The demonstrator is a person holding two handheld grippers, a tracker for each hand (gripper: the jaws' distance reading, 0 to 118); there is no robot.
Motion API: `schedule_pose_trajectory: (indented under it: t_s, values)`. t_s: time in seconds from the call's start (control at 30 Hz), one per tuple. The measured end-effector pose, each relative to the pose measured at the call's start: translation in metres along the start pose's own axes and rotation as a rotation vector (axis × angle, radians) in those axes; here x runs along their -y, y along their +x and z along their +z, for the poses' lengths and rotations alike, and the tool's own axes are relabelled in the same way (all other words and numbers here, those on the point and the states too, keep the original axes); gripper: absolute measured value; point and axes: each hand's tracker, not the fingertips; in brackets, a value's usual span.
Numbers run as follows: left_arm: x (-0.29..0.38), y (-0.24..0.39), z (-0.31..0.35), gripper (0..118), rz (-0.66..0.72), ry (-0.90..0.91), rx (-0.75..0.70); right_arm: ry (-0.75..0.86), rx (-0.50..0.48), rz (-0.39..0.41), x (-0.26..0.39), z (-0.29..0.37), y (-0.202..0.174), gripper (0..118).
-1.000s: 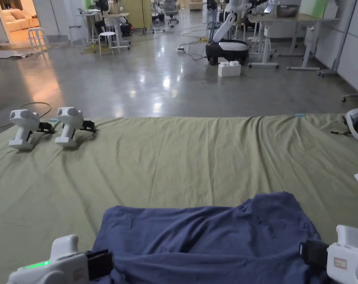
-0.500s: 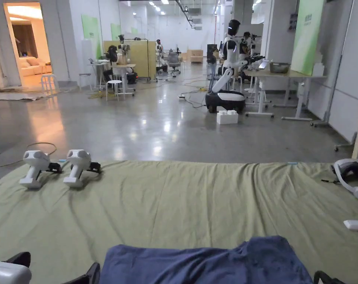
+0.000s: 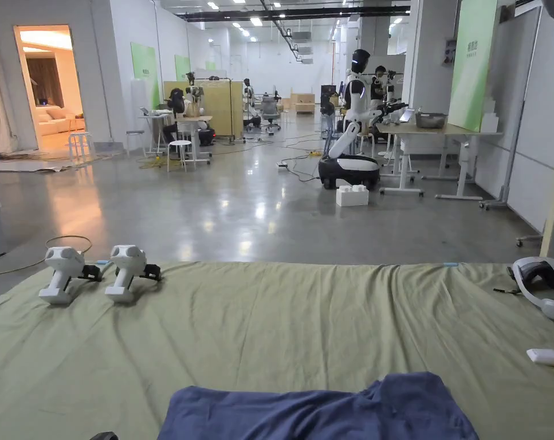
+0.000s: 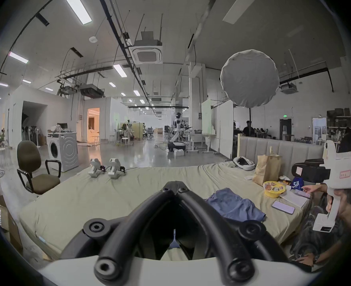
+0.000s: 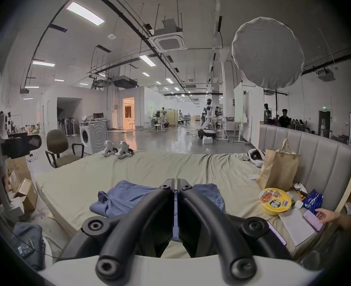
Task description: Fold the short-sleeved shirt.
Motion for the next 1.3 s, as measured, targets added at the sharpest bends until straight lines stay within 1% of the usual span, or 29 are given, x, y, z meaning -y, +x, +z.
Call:
schedule_pose_trajectory:
  t_s: [0.13,0.17,0.23,0.3,0.37,0.4,0.47,0.5,0.57,0.6,0.7,0.77,0.8,0.83,0.9,0.97,1.0,1.03,1.07,1.1,1.13,1.17,1.2,1.23,1.27,1.3]
  values:
    - [0.013,-0.01,-0.018,1,0.066,-0.068,-0.015,0.003,-0.002,-0.02,0.006,-0.009,0.002,4]
    - [0.018,-0.014,-0.024,1,0.073,-0.085,-0.017,0.013,0.007,-0.014,0.008,-0.01,0.001,4]
    - [0.03,-0.017,-0.031,1,0.08,-0.126,-0.02,0.018,0.026,0.025,0.01,-0.012,0.0,3]
    - [0.04,-0.021,-0.038,1,0.089,-0.146,-0.013,0.006,0.03,0.038,0.012,-0.016,0.0,2]
    - [0.053,-0.027,-0.05,1,0.129,-0.186,-0.016,-0.007,0.038,0.048,0.018,-0.02,0.002,2]
    - [0.061,-0.031,-0.056,1,0.147,-0.192,-0.022,-0.018,0.041,0.05,0.02,-0.023,0.003,2]
    - [0.083,-0.044,-0.079,2,0.207,-0.259,-0.057,-0.043,0.04,0.03,0.029,-0.027,0.007,2]
    - [0.096,-0.051,-0.092,18,0.235,-0.296,-0.069,-0.054,0.045,0.017,0.032,-0.03,0.009,2]
    - [0.129,-0.069,-0.126,95,0.287,-0.407,-0.085,-0.089,0.041,-0.003,0.041,-0.032,0.013,2]
    - [0.145,-0.077,-0.142,108,0.304,-0.48,-0.063,-0.094,0.051,-0.002,0.043,-0.033,0.014,2]
    - [0.192,-0.094,-0.188,107,0.346,-0.593,-0.1,-0.149,0.051,-0.008,0.054,-0.036,0.021,2]
    - [0.22,-0.104,-0.218,102,0.38,-0.662,-0.147,-0.178,0.057,-0.027,0.06,-0.037,0.026,2]
    - [0.229,-0.108,-0.228,90,0.41,-0.678,-0.147,-0.195,0.06,-0.038,0.063,-0.038,0.03,2]
    - [0.238,-0.112,-0.238,74,0.44,-0.689,-0.156,-0.208,0.069,-0.047,0.066,-0.038,0.033,2]
    - [0.248,-0.11,-0.253,44,0.414,-0.731,-0.2,-0.245,0.09,-0.055,0.071,-0.037,0.038,2]
    - [0.256,-0.1,-0.263,31,0.326,-0.756,-0.228,-0.276,0.108,-0.063,0.079,-0.037,0.044,2]
    - [0.256,-0.095,-0.264,21,0.28,-0.747,-0.226,-0.292,0.116,-0.074,0.086,-0.038,0.047,2]
    - [0.255,-0.089,-0.263,13,0.233,-0.754,-0.221,-0.31,0.121,-0.096,0.091,-0.039,0.051,2]
    - [0.253,-0.087,-0.265,10,0.246,-0.771,-0.203,-0.331,0.122,-0.123,0.095,-0.042,0.055,2]
    - [0.252,-0.085,-0.266,10,0.26,-0.779,-0.189,-0.349,0.124,-0.143,0.099,-0.047,0.058,2]
    - [0.253,-0.081,-0.268,10,0.235,-0.789,-0.216,-0.36,0.127,-0.154,0.102,-0.054,0.062,2]
    - [0.255,-0.084,-0.27,10,0.236,-0.796,-0.21,-0.361,0.136,-0.16,0.107,-0.065,0.068,3]
    - [0.257,-0.087,-0.272,9,0.239,-0.813,-0.205,-0.383,0.141,-0.18,0.115,-0.08,0.076,14]
    - [0.257,-0.09,-0.273,9,0.243,-0.817,-0.197,-0.426,0.157,-0.201,0.126,-0.099,0.086,37]
    - [0.256,-0.092,-0.272,9,0.251,-0.825,-0.187,-0.486,0.145,-0.245,0.14,-0.12,0.098,70]
    - [0.254,-0.094,-0.273,9,0.252,-0.829,-0.179,-0.539,0.154,-0.291,0.153,-0.139,0.109,98]
